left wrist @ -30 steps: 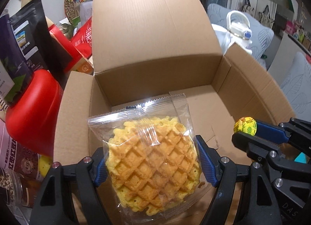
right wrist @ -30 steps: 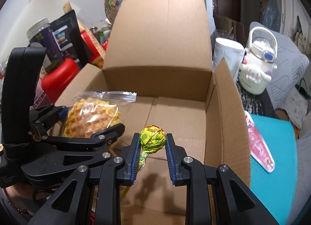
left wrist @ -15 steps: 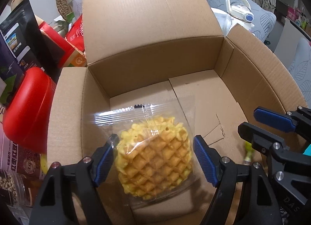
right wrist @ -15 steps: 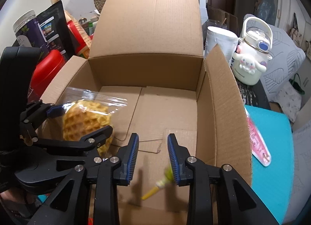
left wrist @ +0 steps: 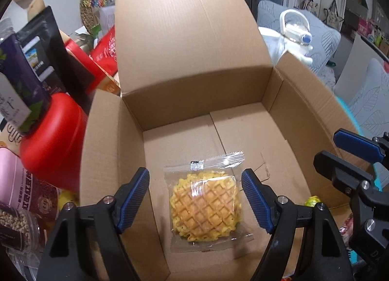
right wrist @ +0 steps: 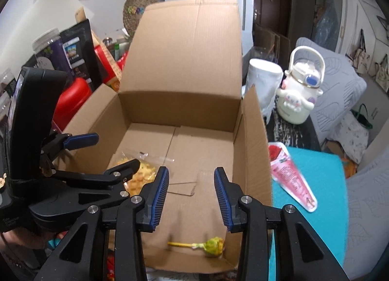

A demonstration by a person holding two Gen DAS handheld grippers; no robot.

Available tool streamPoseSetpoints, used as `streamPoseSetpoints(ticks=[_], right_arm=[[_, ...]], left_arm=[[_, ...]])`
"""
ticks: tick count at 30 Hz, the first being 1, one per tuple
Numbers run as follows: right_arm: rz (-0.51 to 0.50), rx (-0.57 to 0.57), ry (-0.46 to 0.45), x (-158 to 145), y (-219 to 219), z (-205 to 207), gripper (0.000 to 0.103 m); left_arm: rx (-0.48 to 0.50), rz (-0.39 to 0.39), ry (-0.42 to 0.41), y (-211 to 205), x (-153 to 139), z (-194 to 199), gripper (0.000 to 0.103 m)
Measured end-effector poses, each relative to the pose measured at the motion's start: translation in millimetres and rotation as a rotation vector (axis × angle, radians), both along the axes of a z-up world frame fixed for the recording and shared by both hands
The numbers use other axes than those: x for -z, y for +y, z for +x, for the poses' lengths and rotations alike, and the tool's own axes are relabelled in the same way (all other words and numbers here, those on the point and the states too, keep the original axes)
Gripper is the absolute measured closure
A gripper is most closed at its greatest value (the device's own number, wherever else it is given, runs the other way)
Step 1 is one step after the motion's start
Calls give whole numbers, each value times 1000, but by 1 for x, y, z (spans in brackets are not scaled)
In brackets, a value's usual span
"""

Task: Organize snacks
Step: 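Withdraw both tools from the box back toward the snacks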

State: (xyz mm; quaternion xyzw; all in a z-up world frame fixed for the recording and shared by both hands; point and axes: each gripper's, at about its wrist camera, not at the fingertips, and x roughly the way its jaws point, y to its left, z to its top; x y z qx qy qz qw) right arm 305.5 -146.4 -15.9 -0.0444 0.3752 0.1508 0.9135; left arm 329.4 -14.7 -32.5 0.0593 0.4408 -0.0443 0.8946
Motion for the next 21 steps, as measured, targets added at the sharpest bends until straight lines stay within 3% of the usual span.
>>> streamPoseSetpoints(ticks=[9, 21], right_arm=[[28, 4, -89, -37, -2, -34, 64], [46, -18, -225, -86, -1, -104, 64]], left_arm=[[-18, -56, -102, 5, -47, -33, 25], [-17, -87, -265, 12, -111, -110, 25]])
